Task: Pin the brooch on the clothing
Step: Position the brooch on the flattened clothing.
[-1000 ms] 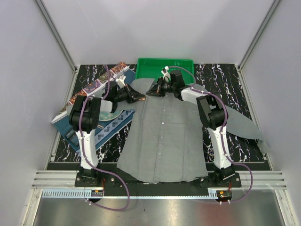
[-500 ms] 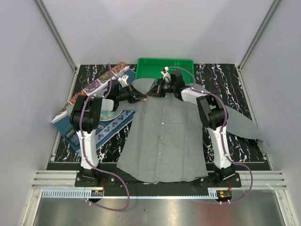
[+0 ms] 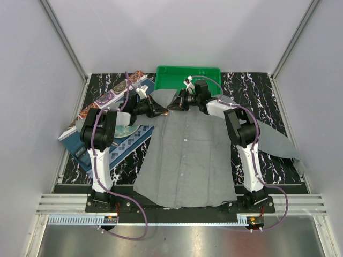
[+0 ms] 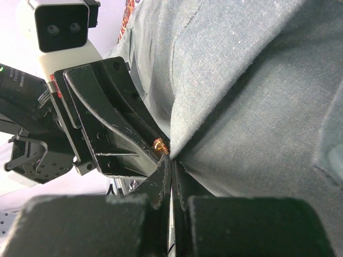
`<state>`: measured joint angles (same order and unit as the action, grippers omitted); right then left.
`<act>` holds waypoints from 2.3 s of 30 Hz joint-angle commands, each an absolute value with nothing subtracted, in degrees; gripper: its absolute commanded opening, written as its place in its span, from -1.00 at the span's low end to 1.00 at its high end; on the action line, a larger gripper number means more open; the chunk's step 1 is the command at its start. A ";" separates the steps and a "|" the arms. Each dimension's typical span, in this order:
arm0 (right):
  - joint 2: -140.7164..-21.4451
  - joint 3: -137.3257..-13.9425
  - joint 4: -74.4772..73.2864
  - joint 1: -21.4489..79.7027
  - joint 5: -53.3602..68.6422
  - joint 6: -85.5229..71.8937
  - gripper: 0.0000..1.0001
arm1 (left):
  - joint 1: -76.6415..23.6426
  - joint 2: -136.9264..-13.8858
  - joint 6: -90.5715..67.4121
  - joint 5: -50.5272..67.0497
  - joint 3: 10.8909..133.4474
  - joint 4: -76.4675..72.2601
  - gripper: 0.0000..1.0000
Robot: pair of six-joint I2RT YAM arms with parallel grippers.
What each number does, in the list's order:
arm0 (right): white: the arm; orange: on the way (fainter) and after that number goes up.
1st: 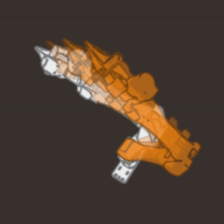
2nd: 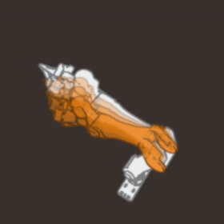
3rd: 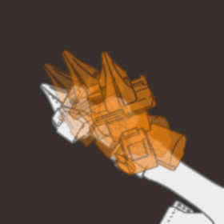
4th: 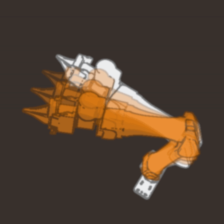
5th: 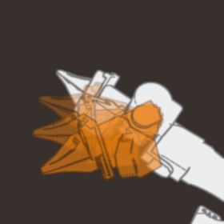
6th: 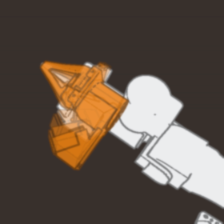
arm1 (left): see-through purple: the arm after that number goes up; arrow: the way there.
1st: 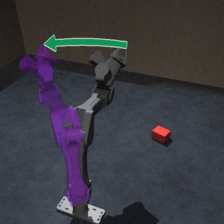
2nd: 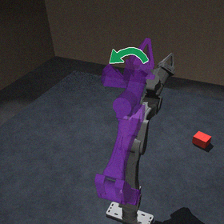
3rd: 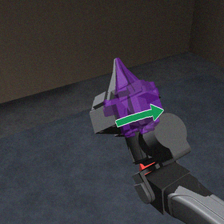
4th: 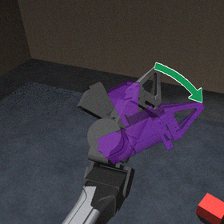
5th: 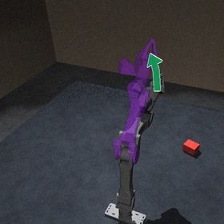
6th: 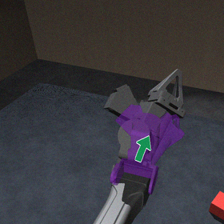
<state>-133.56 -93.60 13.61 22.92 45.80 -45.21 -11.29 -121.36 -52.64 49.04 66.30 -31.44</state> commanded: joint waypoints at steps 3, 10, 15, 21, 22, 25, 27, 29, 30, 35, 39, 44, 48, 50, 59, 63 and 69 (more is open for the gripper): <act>-129.20 -94.13 15.38 22.76 47.81 -45.09 -1.00 | -12.13 -121.82 -50.98 49.39 67.68 -32.52 -0.84; -129.11 -93.87 15.21 22.85 47.72 -44.91 -1.00 | -12.39 -121.64 -51.06 49.66 67.50 -33.66 -0.54; -129.02 -93.69 15.12 22.85 47.64 -44.91 -1.00 | -12.48 -121.55 -51.15 49.57 67.50 -33.84 -0.39; -129.02 -93.60 14.94 22.85 47.64 -44.56 -1.00 | -12.57 -121.38 -50.54 48.87 67.59 -32.62 -0.29; -129.02 -93.52 14.94 22.76 47.64 -44.56 -1.00 | -12.57 -121.29 -50.19 48.61 67.59 -32.09 -0.35; -128.76 -93.34 14.94 22.85 47.90 -44.47 -1.00 | -12.57 -121.11 -49.13 47.81 67.76 -30.59 -0.61; -128.58 -92.99 14.77 22.85 48.25 -44.21 -1.00 | -12.57 -121.20 -48.69 47.64 68.11 -29.80 -0.73; -128.41 -92.81 14.50 22.85 48.43 -43.86 -1.00 | -12.57 -121.46 -48.43 47.72 68.46 -29.36 -0.81; -128.23 -92.90 14.41 22.85 48.60 -43.68 -0.95 | -12.57 -121.46 -48.34 47.81 68.55 -29.27 -0.84; -127.36 -93.86 12.40 21.98 49.39 -42.72 -0.25 | -12.48 -121.73 -48.08 48.95 68.73 -29.61 -1.00; -125.78 -95.09 10.20 20.13 49.66 -40.79 0.04 | -12.48 -122.08 -48.34 49.66 68.99 -30.14 -1.00; -126.12 -96.77 4.68 18.55 50.54 -34.65 0.04 | -12.48 -122.70 -48.69 50.54 69.61 -30.58 -1.00; -127.79 -98.79 0.44 18.54 52.73 -28.06 -0.06 | -12.48 -122.87 -48.87 50.98 69.87 -30.59 -1.00; -128.93 -100.37 -3.50 18.54 55.10 -25.59 -0.08 | -12.48 -122.87 -48.96 51.41 69.87 -30.85 -1.00; -133.68 -103.54 -5.27 18.90 60.73 -28.65 0.09 | -12.39 -123.57 -51.06 52.91 69.61 -34.10 -1.00; -135.17 -103.27 -5.62 18.81 61.96 -28.65 0.11 | -12.39 -123.66 -52.12 53.52 69.52 -35.68 -1.00; -136.23 -103.09 -4.75 18.90 63.02 -28.48 0.06 | -12.39 -123.75 -52.91 54.14 69.08 -36.91 -1.00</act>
